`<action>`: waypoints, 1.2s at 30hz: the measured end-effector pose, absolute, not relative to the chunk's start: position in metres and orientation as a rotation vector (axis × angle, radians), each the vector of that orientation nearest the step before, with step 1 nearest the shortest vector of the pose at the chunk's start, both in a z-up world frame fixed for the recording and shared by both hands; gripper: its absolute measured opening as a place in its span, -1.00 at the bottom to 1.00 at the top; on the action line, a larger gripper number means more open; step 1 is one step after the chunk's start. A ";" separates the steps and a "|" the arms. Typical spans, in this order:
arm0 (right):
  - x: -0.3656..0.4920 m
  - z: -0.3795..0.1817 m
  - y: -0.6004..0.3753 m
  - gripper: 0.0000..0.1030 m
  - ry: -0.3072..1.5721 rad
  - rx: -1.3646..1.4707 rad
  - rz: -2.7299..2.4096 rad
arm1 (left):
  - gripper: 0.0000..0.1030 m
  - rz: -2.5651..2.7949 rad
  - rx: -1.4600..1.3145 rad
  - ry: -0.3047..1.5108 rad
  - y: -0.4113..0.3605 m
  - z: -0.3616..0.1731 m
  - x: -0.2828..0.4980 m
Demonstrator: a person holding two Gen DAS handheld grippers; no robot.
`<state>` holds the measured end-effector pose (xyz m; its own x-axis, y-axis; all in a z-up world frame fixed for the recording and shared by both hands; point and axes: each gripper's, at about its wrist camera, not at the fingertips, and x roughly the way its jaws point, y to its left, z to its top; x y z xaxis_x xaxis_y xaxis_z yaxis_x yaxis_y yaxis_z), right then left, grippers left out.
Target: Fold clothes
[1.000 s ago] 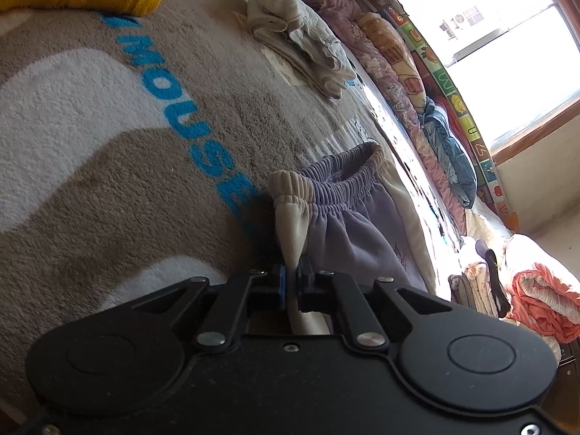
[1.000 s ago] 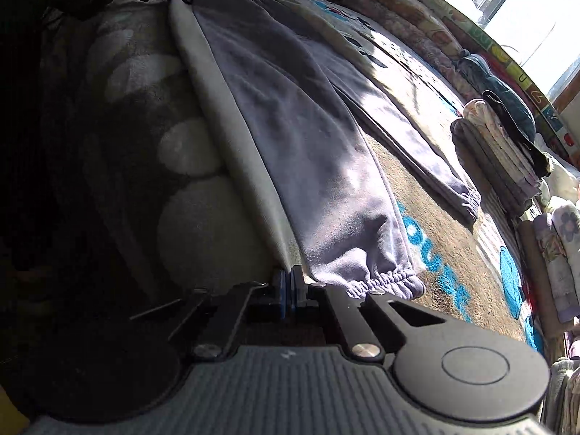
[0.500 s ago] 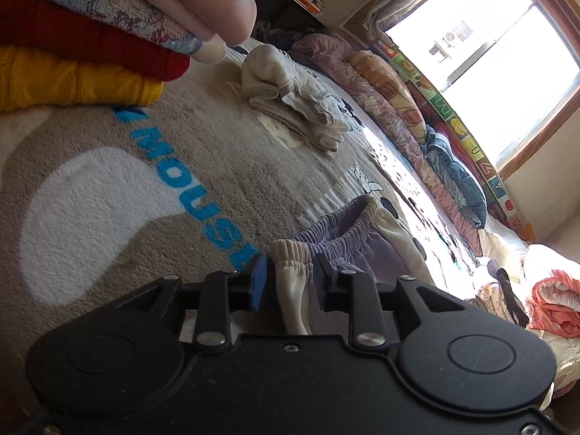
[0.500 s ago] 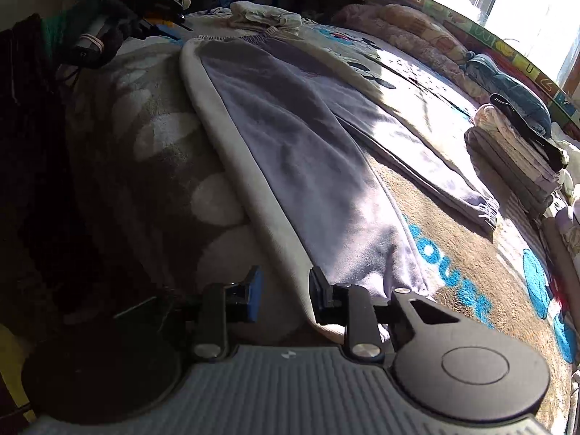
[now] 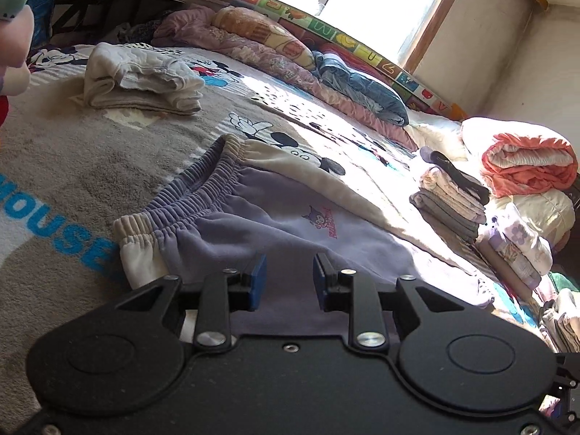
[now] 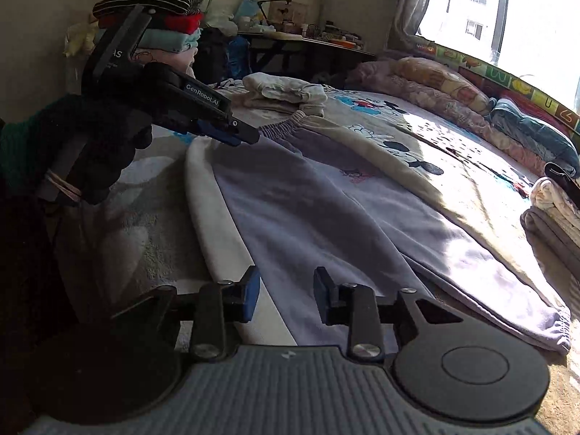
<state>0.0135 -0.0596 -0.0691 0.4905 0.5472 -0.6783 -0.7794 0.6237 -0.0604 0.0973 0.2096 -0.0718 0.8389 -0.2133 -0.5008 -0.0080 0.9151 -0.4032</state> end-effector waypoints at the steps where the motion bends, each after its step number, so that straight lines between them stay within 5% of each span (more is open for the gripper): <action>1: 0.016 -0.072 -0.054 -0.14 0.681 -0.389 0.843 | -0.51 -0.135 -0.366 0.585 0.203 -0.073 0.098; 6: 0.030 -0.084 -0.026 0.00 0.744 -0.397 0.906 | -0.51 -0.355 0.000 0.795 0.157 -0.099 0.090; 9: 0.027 -0.071 -0.031 -0.07 0.707 -0.365 0.907 | -0.50 -0.410 0.057 0.762 0.156 -0.091 0.078; 18: 0.042 -0.068 -0.011 -0.06 0.641 -0.335 0.867 | -0.50 -0.140 -0.138 0.563 0.193 -0.074 0.103; 22: 0.049 -0.085 0.004 0.00 0.680 -0.364 0.868 | -0.50 -0.094 -0.135 0.745 0.206 -0.098 0.123; 29: 0.041 -0.071 0.014 -0.03 0.582 -0.348 0.887 | -0.53 -0.097 -0.295 0.554 0.224 -0.080 0.113; 36: 0.049 -0.085 0.040 0.14 0.659 -0.356 0.899 | -0.39 -0.044 -0.401 0.698 0.235 -0.094 0.140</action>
<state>0.0491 0.0400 -0.0850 0.4467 0.6025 -0.6615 -0.8118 0.5837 -0.0165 0.1404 0.2350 -0.0940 0.7682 -0.1718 -0.6168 -0.0932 0.9231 -0.3732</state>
